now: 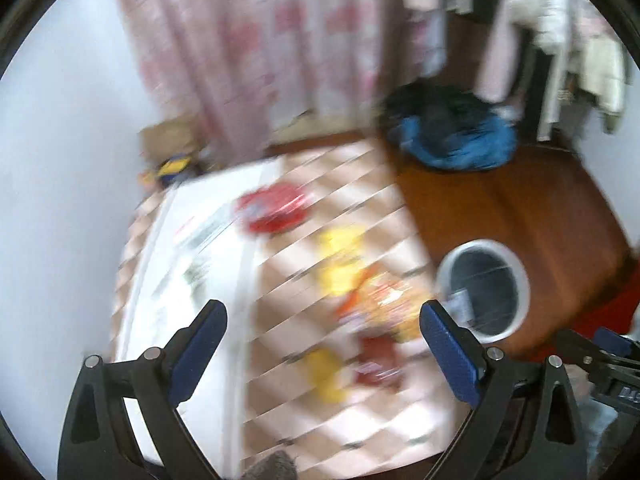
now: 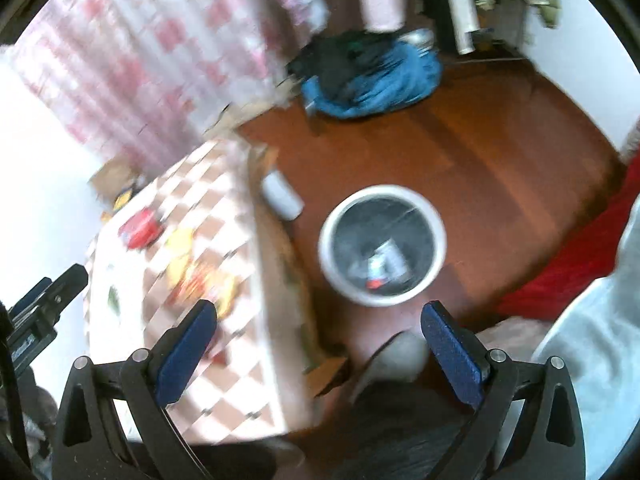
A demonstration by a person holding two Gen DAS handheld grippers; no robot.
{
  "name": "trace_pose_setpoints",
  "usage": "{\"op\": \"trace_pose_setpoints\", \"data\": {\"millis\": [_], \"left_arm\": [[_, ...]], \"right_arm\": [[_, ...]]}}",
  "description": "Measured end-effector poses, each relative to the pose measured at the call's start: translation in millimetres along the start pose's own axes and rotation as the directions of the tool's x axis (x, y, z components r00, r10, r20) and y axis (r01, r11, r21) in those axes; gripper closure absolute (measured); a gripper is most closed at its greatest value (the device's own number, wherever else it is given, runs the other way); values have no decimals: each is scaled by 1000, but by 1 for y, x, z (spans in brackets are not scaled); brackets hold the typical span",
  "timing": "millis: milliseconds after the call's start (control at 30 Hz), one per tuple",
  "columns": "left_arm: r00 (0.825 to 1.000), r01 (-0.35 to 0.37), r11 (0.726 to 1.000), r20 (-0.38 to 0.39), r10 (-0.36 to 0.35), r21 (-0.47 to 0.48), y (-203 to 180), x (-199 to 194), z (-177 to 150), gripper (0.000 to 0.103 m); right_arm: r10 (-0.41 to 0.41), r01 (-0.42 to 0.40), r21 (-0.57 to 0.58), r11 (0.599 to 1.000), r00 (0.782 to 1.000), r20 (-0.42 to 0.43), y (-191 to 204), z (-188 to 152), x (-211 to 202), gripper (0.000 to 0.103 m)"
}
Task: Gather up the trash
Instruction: 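Grasp the dark red packet with the right tool while the left tool grasps the yellow bread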
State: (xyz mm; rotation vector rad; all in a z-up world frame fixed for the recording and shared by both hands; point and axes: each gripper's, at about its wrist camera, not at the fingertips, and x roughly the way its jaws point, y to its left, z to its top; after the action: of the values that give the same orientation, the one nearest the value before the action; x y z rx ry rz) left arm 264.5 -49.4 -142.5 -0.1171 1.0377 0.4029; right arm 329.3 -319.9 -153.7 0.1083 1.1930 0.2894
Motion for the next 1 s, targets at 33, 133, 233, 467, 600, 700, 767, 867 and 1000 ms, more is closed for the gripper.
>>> {"op": "trace_pose_setpoints", "data": {"millis": [33,133,233,467,600,700,767,867,1000], "left_arm": [[999,-28,999,-37,27,-24,18,14,-14,5],[986,-104,992,-135,94,-75,59,55,-47,5],[966,-153,983,-225,128,-100,88,91,-76,5],[943,-165,979,-309,121,-121,111,124,-103,5],[945,-94,980,-325,32,-176,110,127,-99,5],[945,-34,978,-325,-36,-206,99,127,-97,5],[938,31,974,-329,-106,-226,86,129,-94,5],[921,126,963,-333,-202,-236,62,132,-93,6],[888,200,951,-367,-278,-236,27,144,-92,21]], "right_arm": [[17,-18,-20,1000,999,-30,15,-10,15,0],[61,-68,-51,996,991,-119,52,-38,63,4],[88,-101,-59,993,976,-201,83,-55,111,24],[93,-103,-33,994,969,-227,130,-64,172,27],[44,-63,-66,996,963,-264,145,-67,195,53],[26,-56,-117,992,969,-246,149,-72,193,70],[19,-53,-133,990,969,-245,143,-77,187,80],[7,-38,-129,991,971,-240,125,-80,175,83],[-2,-22,-97,995,970,-241,93,-83,160,83]]}}
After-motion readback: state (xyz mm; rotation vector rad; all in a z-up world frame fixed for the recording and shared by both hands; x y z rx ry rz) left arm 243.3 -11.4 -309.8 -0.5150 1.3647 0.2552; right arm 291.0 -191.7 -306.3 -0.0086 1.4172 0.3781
